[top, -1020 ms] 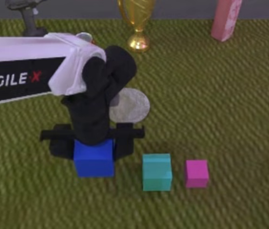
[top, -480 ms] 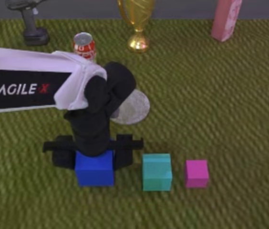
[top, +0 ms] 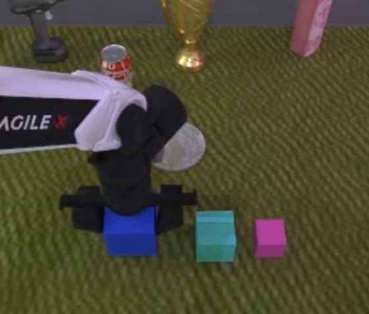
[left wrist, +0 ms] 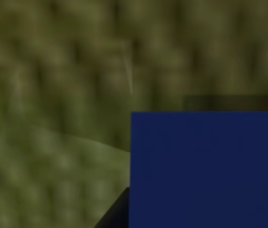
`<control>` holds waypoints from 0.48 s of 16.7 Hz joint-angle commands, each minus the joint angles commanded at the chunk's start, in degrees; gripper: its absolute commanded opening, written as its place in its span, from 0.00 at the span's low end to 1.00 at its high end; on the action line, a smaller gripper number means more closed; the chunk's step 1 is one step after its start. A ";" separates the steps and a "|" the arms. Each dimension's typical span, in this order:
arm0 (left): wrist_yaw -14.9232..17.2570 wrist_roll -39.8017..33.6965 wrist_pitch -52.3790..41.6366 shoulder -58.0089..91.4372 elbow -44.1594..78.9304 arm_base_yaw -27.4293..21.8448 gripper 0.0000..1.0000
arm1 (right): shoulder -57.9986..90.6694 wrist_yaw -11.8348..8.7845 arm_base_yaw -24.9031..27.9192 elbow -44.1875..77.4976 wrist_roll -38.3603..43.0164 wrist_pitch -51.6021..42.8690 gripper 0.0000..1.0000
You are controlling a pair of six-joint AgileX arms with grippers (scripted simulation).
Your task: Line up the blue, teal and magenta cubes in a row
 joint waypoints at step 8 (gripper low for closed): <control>0.00 0.00 0.00 0.00 0.00 0.00 1.00 | 0.00 0.00 0.00 0.00 0.00 0.00 1.00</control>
